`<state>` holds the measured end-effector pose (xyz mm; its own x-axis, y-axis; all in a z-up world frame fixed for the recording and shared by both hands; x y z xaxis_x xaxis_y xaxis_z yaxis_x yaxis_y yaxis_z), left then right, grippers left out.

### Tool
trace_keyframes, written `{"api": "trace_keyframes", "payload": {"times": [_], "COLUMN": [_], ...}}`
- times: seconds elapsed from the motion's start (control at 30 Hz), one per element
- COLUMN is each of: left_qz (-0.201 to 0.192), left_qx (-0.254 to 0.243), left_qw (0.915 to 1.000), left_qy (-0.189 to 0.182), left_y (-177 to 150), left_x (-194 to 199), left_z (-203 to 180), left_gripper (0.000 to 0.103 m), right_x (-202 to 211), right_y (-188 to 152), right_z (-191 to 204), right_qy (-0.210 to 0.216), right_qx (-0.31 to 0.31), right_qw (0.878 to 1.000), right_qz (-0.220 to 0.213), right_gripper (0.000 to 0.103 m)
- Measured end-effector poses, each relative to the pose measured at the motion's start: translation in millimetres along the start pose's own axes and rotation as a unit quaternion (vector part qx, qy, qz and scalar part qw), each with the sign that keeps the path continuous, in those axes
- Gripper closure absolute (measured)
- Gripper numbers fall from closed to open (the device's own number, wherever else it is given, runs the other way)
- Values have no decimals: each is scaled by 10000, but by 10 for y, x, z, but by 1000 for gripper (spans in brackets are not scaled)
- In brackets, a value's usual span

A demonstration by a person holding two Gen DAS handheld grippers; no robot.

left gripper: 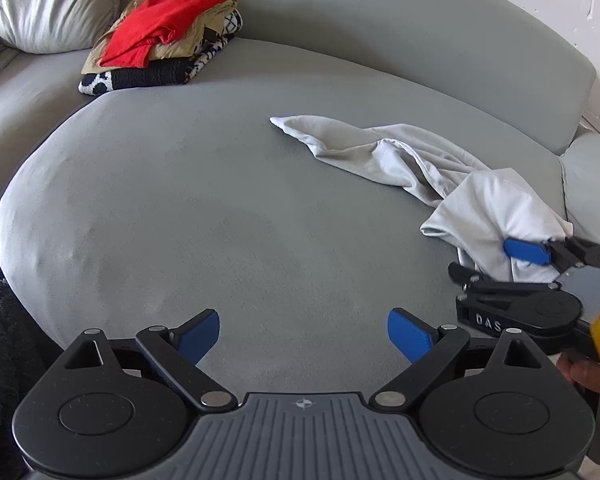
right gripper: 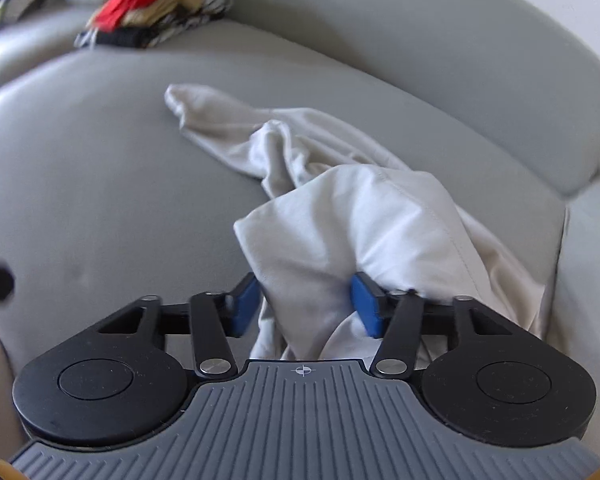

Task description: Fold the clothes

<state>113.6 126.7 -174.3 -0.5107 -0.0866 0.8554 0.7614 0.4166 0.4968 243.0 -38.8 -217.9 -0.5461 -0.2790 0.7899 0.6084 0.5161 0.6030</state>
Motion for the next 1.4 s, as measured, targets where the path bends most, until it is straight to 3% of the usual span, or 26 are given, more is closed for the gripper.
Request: {"api": "trace_keyframes", "payload": {"times": [0.07,0.23,0.33,0.43,0.57,0.63,0.73,0.8,0.87,0.97,1.0,1.1,1.17,1.27,1.4], "left_qz": [1,-3,-32,-92,-393,-602,-883,-1040,-1178,-1158,-1150,-1047,-908,-544,-158], "left_qx": [-11,-45,-93,-159,-51,21,62,-25,-145,-408,-496,-789,-924,-932,-971], "left_qw": [10000,10000,9999,9998,9990,9977,9951,9930,9907,9895,9889,9880,9881,9894,9890], "left_qy": [-20,-80,-126,-115,-229,-297,-449,-561,-664,-762,-795,-820,-826,-972,-1102], "left_y": [-14,-76,-115,-126,-7,84,201,239,258,170,140,9,-100,-243,-387], "left_x": [3,37,77,134,361,504,733,881,1020,1131,1169,1195,1149,990,769], "left_z": [5,-5,-25,-41,-42,-53,-107,-162,-218,-278,-297,-371,-426,-547,-780], "left_gripper": [10,9,9,9,9,9,9,9,9,9,9,9,9,9,9], "right_x": [67,301,712,1598,3089,3780,4342,4302,3920,2985,2663,2224,2174,2128,2067], "right_y": [65,269,823,1471,2065,1934,1391,883,301,-678,-1036,-1787,-1822,-1812,-1797], "right_z": [-121,-348,-639,-1027,-1534,-1693,-1886,-1989,-2034,-1964,-1912,-1811,-1781,-1742,-1688], "right_qy": [135,348,535,778,986,777,301,107,144,248,235,5,-5,0,8], "right_qx": [-474,-1158,-1869,-2538,-3138,-3214,-3510,-3906,-4392,-5048,-5242,-5521,-5359,-5065,-4664], "right_qw": [9987,9921,9751,9360,8550,8244,7966,7971,8129,8399,8424,8337,8442,8620,8841], "right_qz": [-89,-321,-1065,-2313,-4009,-4594,-4913,-4604,-3823,-1978,-1229,-118,-104,-178,-276], "right_gripper": [101,103,103,103,103,103,103,103,103,102,101,94,90,57,56]}}
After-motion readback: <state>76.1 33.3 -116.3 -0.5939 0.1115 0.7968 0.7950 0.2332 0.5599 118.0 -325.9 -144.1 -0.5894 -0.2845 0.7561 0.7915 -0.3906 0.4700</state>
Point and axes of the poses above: each gripper's, at about its wrist camera, not at the fingertips, and x roughly against the way its jaws point, z to its left, y to its top, the point moved 10 cm from there along -x, roughly the way its jaws point, and after that the axes turned 6 degrees about x, right-handed, at the moved point
